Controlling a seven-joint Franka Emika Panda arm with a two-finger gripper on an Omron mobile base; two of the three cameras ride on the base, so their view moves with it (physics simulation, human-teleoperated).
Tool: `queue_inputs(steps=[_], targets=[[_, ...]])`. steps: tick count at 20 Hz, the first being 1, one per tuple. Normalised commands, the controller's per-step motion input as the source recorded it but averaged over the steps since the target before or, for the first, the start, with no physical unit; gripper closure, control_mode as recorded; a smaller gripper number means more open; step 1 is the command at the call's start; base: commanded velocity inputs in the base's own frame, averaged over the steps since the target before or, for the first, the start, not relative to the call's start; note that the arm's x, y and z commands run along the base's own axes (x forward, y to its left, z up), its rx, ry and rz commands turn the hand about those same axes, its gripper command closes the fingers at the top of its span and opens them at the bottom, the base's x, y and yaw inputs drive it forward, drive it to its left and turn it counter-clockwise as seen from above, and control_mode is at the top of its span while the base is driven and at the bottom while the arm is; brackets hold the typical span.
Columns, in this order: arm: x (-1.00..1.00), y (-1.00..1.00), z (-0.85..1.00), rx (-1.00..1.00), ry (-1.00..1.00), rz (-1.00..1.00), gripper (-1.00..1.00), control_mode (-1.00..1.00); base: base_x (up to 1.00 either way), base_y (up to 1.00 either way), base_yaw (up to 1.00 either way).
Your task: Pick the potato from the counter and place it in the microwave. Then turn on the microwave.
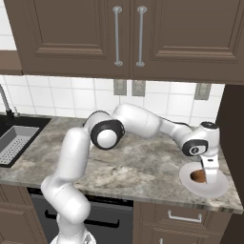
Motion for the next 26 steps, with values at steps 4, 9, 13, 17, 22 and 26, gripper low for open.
queue_inputs(steps=[4,9,13,17,22,26], targets=[[-0.28,0.48,0.06,0.00,0.00,0.14,1.00,-1.00,0.00,0.00,0.00],[-0.03,0.43,0.17,0.00,0.00,0.08,1.00,-1.00,0.00,0.00,0.00],[0.00,0.25,0.45,0.01,0.00,0.05,1.00,-1.00,0.00,0.00,0.00],[-0.05,0.24,0.40,0.00,0.00,0.05,1.00,-1.00,0.00,0.00,0.00],[-0.21,0.27,0.20,0.00,0.00,0.08,1.00,-1.00,0.00,0.00,0.00],[-0.31,0.30,0.05,0.00,0.00,0.10,1.00,-1.00,0.00,0.00,0.00]])
